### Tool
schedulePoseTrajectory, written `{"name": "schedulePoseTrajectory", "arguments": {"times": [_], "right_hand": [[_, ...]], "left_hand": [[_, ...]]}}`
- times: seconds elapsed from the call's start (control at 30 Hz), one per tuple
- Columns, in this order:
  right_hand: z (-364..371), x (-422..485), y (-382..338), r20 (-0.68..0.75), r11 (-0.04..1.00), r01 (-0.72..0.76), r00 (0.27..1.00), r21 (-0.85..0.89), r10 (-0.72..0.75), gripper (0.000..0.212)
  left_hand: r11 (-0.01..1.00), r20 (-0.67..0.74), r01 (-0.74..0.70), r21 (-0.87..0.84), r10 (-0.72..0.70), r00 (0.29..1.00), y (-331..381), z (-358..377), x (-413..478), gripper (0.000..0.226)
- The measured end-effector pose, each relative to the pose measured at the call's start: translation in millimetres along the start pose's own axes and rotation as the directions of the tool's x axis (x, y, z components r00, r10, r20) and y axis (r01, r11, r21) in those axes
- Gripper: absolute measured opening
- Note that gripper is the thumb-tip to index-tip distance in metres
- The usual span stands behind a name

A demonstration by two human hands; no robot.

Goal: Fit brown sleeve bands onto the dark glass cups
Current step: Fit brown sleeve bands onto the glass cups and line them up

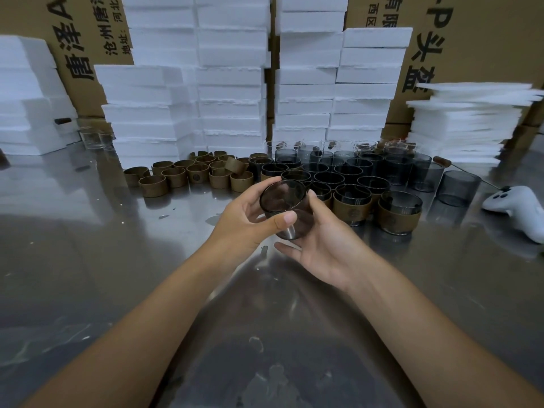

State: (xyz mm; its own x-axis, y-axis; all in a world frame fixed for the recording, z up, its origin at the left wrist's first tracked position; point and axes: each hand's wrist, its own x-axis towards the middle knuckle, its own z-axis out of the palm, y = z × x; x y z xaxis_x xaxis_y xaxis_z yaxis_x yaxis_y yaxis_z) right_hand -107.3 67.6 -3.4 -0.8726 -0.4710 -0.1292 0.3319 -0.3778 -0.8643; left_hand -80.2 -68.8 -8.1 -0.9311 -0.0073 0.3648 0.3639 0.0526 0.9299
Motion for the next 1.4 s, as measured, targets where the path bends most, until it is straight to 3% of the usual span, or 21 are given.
{"name": "schedulePoseTrajectory", "arguments": {"times": [0.37, 0.8, 0.97, 1.17, 1.4], "right_hand": [[-3, 0, 2, -0.036, 0.986, -0.148, 0.989, -0.081, 0.146, 0.061], [-4, 0, 1, -0.305, 0.987, 0.05, 0.948, -0.154, -0.096, 0.029], [0, -1, -1, -0.253, 0.995, 0.082, 0.963, -0.059, -0.094, 0.02], [0, -2, -3, -0.111, 0.997, 0.045, 0.993, 0.057, -0.039, 0.029], [3, -3, 0, -0.031, 1.0, -0.02, 0.999, -0.022, 0.019, 0.046]], "left_hand": [[0.992, -0.03, -0.034, 0.118, 0.038, 0.999, -7, -4, 4, 0.067], [0.964, -0.023, -0.056, 0.259, 0.064, 0.998, -8, -3, 3, 0.065], [0.971, -0.007, -0.059, 0.23, 0.063, 0.998, -7, -2, 3, 0.066], [0.995, 0.008, -0.045, 0.091, 0.045, 0.999, -3, -1, 3, 0.062], [0.999, -0.017, -0.03, -0.013, 0.03, 0.999, -3, -1, 3, 0.063]]}}
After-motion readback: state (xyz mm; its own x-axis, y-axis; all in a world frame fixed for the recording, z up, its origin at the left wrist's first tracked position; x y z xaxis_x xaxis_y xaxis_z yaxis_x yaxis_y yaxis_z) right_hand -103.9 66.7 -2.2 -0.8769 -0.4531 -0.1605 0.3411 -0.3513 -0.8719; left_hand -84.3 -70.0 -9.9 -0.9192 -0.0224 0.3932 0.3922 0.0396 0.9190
